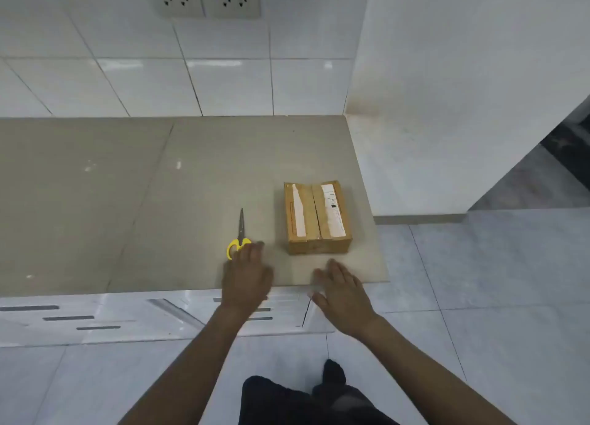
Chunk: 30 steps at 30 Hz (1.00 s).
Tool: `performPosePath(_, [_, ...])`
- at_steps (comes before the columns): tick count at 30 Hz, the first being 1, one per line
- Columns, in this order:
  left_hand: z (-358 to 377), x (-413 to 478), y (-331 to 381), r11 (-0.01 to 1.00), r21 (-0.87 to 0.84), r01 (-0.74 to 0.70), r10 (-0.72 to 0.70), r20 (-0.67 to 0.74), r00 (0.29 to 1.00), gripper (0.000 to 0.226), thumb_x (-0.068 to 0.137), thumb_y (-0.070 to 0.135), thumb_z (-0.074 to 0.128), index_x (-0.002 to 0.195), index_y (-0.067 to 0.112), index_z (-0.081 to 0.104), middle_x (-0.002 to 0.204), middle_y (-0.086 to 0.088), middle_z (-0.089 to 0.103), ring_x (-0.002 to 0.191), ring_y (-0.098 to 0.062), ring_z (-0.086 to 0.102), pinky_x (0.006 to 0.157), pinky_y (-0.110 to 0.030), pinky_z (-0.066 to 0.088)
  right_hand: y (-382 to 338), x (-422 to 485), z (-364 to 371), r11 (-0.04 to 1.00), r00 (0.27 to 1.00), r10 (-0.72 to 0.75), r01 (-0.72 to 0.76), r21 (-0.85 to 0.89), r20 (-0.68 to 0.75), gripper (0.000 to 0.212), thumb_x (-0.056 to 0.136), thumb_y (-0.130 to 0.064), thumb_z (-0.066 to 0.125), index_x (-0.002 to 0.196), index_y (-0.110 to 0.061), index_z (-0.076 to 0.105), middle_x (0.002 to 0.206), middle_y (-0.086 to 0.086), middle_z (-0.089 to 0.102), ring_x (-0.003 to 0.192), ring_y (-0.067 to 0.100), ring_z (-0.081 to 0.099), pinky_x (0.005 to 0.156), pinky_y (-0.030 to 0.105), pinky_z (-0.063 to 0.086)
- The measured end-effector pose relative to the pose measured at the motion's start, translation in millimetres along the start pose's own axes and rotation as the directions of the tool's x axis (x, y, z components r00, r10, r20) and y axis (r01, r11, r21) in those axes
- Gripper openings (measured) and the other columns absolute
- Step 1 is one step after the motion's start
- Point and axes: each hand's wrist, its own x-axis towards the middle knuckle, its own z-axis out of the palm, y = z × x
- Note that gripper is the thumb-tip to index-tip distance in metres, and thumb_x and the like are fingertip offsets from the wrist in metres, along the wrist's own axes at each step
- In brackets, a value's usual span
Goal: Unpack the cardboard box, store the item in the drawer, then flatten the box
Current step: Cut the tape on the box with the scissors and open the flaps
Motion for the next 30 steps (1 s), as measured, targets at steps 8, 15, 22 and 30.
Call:
performPosePath(8, [-6.2,39.5,-13.8,0.951,0.181,0.252,-0.261,0.031,0.965,0.058,0.085,0.043,0.062,0.128,0.007,0.050,0.119,-0.017,0.057,0.109,-0.034,0.053,0.079,-0.042,0.050,10.6,28.4,-54.5,0.981,0.809,-0.075,0.164,0.103,-0.582,0.029,0.081,-0.020,0.066,0.109,-0.012,0.063,0.118,0.010,0.064,0.106,0.032,0.057,0.079,0.040,0.047])
performPosePath(15, [-15.4,42.3,-5.4,0.977,0.128,0.169,-0.167,-0.025,0.986,0.024,0.059,-0.006,0.067,0.081,-0.014,0.060,0.067,-0.030,0.061,0.066,-0.043,0.061,0.046,-0.040,0.051,35.7,72.1,-52.2,0.989,0.973,-0.037,0.068,0.131,-0.228,0.080,0.079,-0.029,0.067,0.147,-0.026,0.026,0.160,0.013,0.005,0.145,0.039,0.009,0.110,0.060,0.030])
performPosePath(22, [-38.1,76.0,-44.8,0.888,-0.323,0.328,-0.330,0.051,0.943,0.024,0.089,0.005,0.045,0.109,0.001,0.058,0.104,-0.027,0.065,0.098,-0.044,0.061,0.083,-0.045,0.052,33.6,79.8,-35.7,0.968,0.954,-0.077,0.141,0.208,-0.289,0.074,0.089,-0.018,0.059,0.150,-0.031,0.020,0.162,0.010,-0.002,0.136,0.041,0.032,0.102,0.050,0.043])
performPosePath(30, [-51.2,24.8,-46.9,0.898,-0.289,-0.331,0.377,0.121,0.918,0.024,0.097,0.020,0.050,0.116,0.025,0.064,0.099,-0.001,0.070,0.086,-0.020,0.064,0.076,-0.034,0.052,34.2,80.2,-32.8,0.960,0.951,-0.066,0.143,0.242,-0.302,0.073,0.092,-0.007,0.056,0.150,-0.032,0.020,0.162,0.008,-0.004,0.123,0.040,0.048,0.092,0.049,0.051])
